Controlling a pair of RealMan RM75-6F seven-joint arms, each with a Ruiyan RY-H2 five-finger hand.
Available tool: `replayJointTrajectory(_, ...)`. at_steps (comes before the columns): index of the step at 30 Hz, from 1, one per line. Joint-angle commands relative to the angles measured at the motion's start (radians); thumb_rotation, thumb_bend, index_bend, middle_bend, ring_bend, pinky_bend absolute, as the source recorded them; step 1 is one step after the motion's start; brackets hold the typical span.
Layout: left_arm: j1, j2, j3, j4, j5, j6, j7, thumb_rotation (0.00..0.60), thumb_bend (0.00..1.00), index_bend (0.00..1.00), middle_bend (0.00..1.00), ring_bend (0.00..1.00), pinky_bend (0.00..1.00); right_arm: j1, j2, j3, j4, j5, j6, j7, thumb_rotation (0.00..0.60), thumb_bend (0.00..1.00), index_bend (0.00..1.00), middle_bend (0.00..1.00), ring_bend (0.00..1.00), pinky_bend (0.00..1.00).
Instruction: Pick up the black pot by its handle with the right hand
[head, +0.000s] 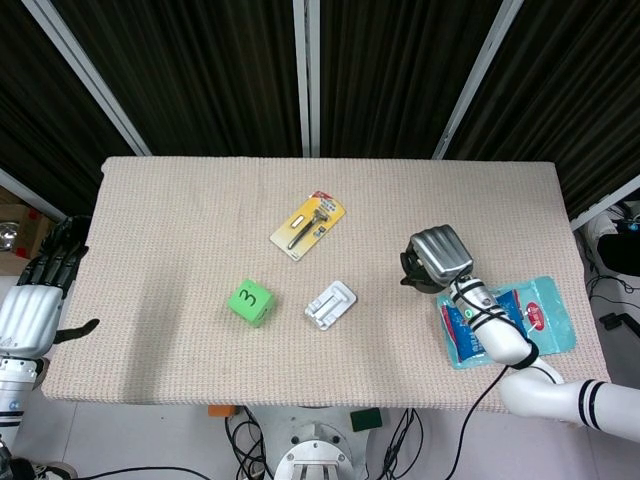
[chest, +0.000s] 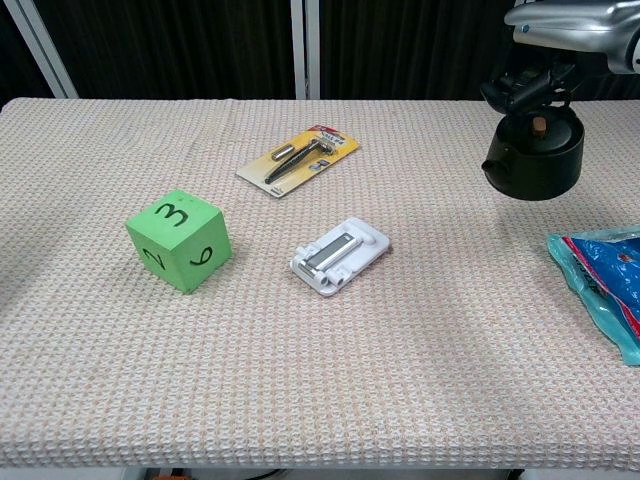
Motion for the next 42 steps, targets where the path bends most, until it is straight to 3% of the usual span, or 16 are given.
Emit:
replayJointTrajectory(1,0.0,0.0,0.0,0.0,0.0,0.001,0.0,0.593,0.0,0.06,0.02,0.02,0.13,0.009,-0.002,-0.008,0.009,0.004,0.008,-0.042,0.516,0.78,1.0,1.0,1.0,0.6)
replayJointTrajectory(24,0.002,0.002,0.0,0.001,0.001,0.004,-0.006,0.59,0.0,0.06,0.02,0.02,0.13,0.039,-0.044,-0.044,0.081,-0.003,0.048,-0.245,0.536,0.78,1.0,1.0,1.0,0.6)
replayJointTrajectory(42,0.002,0.001,0.0,0.001,0.001,0.004,-0.005,0.592,0.0,0.06,0.02,0.02,0.13,0.039,-0.048,-0.037,0.079,0.025,0.039,-0.257,0.538,0.78,1.0,1.0,1.0,0.6)
